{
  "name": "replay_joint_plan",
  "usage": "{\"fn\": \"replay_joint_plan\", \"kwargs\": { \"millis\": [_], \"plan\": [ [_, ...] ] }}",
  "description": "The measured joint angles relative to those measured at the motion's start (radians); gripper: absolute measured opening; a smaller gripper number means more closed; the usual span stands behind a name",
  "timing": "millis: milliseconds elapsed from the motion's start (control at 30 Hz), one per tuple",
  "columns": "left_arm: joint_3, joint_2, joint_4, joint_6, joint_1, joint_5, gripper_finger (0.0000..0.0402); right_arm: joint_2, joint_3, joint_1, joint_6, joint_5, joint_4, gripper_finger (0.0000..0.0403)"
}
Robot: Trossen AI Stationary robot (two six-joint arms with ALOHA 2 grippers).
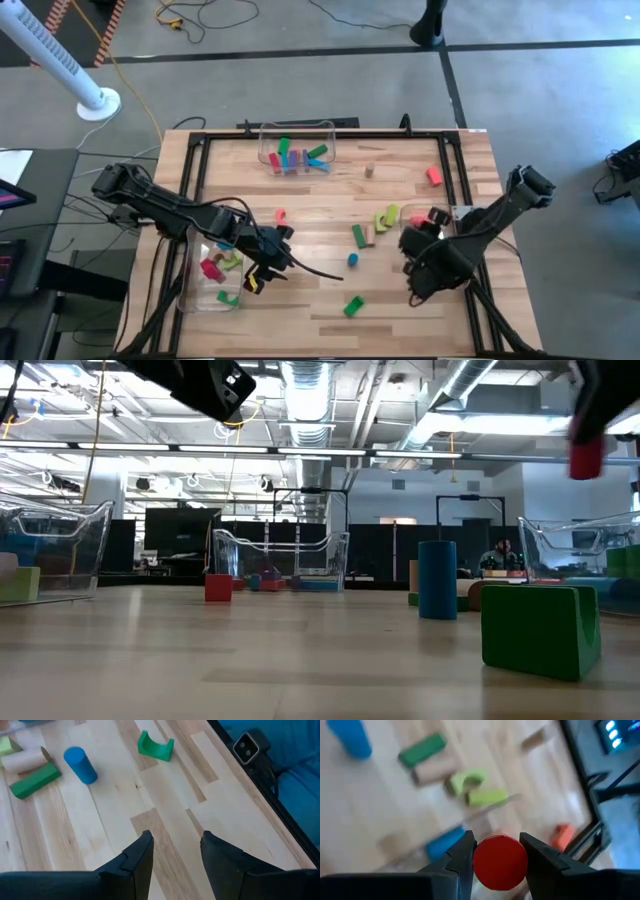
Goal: Sort blocks by size
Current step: Put the red cylindrical block into the right transparent bin
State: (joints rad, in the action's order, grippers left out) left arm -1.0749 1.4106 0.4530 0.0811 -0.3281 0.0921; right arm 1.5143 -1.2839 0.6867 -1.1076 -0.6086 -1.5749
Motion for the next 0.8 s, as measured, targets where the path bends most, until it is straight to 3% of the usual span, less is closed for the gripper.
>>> {"fn": "replay_joint_plan", "kwargs": {
  "millis": [433,800],
  "plan": [
    [0.118,-0.002,-0.116,-0.024,-0.005,0.001,0.0155,0.001,0.185,0.069,-0.109,0.315,0.026,0.0164],
    [0.117,-0.002,-0.147,-0.033,-0.005,0.002,0.0155,-0.031,0.224,0.086,-0.155,0.338,0.12,0.0173]
  ]
}}
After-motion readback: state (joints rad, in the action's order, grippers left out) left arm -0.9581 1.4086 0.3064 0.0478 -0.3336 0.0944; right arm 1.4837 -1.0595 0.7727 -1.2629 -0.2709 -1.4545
